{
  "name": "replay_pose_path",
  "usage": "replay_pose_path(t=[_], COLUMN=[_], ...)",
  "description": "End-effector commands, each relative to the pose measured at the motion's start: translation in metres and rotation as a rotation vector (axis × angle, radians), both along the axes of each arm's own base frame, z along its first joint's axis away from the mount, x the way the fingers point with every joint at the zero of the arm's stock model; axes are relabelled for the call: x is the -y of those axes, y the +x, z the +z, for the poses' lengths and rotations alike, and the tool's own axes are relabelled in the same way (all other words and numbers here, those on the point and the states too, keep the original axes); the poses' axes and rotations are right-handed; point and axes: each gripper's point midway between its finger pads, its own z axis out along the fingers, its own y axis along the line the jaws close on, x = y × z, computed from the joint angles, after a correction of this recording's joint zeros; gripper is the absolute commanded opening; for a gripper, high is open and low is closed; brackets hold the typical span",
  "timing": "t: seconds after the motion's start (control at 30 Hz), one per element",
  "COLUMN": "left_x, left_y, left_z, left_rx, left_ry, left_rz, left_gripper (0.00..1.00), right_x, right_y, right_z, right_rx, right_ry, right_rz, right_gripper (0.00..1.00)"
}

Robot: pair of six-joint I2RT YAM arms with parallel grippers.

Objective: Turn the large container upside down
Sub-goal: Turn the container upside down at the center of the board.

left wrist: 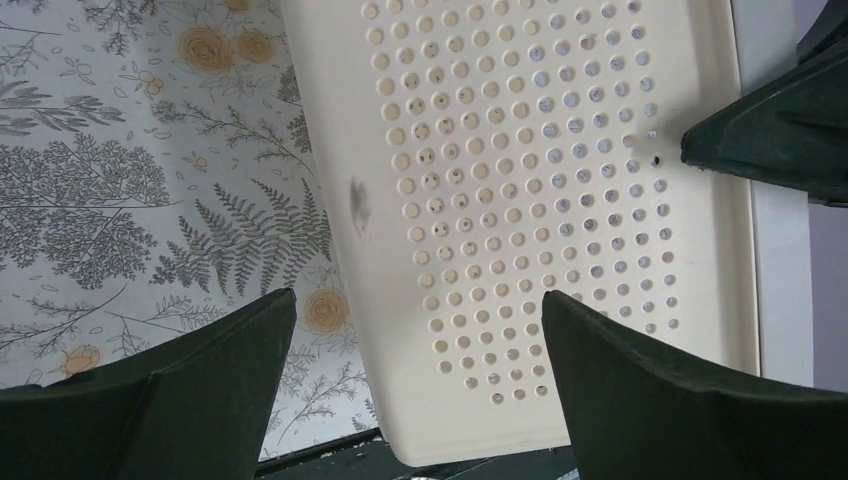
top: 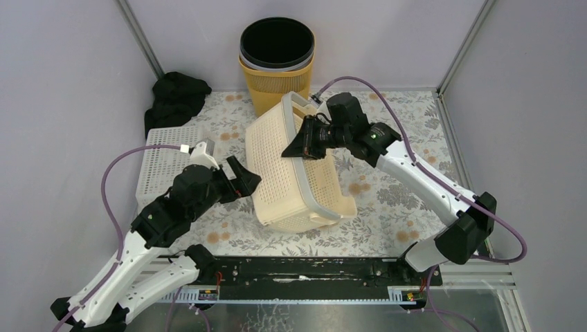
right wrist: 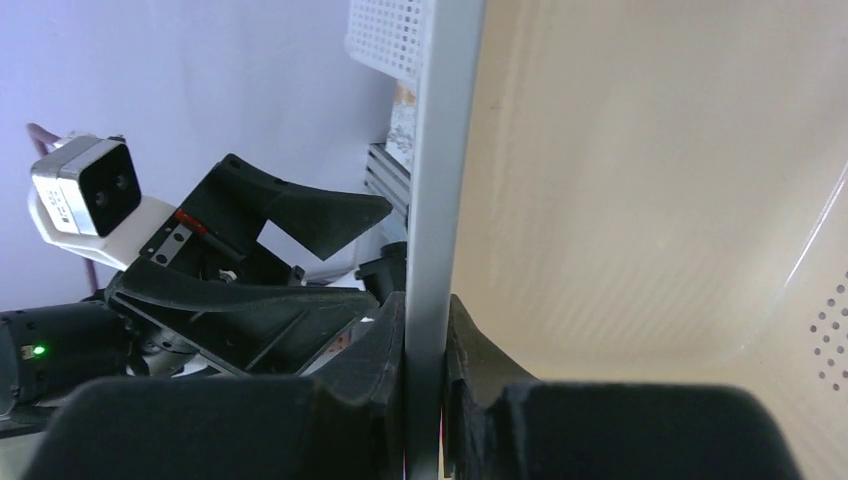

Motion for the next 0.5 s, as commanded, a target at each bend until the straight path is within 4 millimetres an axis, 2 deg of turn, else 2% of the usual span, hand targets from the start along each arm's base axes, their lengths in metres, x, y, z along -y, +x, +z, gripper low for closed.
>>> replay_pose_path(t=[0.0,0.33,0.47], left_x=[-0.012,-0.021,-0.021], left_y=[0.001,-0.001,-0.001], left_z=[0.018,0.027,0.025], left_rx=[0.04,0.054,0.051], left_ry=[-0.006,-0.005,-0.002], left_rz=[0.056,0.083,0.087], left_gripper=[1.0,1.0,1.0], right_x=[-0.012,-0.01,-0.004], right_y=[-0.009,-0.009,-0.008], right_z=[0.082,0.068,0.054], right_rx=[0.158,0.142,0.137], right_ry=[0.298,0.408,0.407], right_rz=[0.044,-0.013,-0.052], right_gripper=[0.0,0.0,0.0])
